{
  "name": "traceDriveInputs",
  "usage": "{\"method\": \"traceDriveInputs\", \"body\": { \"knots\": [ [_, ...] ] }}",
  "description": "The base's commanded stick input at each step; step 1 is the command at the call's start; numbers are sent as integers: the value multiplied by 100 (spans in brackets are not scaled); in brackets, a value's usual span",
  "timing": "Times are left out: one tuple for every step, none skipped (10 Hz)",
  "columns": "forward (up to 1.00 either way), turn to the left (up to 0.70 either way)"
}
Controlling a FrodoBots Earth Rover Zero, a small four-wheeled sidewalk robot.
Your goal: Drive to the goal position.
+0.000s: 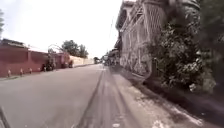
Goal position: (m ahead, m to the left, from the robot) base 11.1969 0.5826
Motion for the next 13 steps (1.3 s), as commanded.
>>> {"method": "traceDriveInputs", "body": {
  "knots": [
    [70,1],
    [70,1],
    [70,1],
    [70,1],
    [70,1],
    [70,1],
    [70,5],
    [70,28],
    [70,36],
    [70,14],
    [70,1],
    [70,1],
    [70,1]
  ]
}}
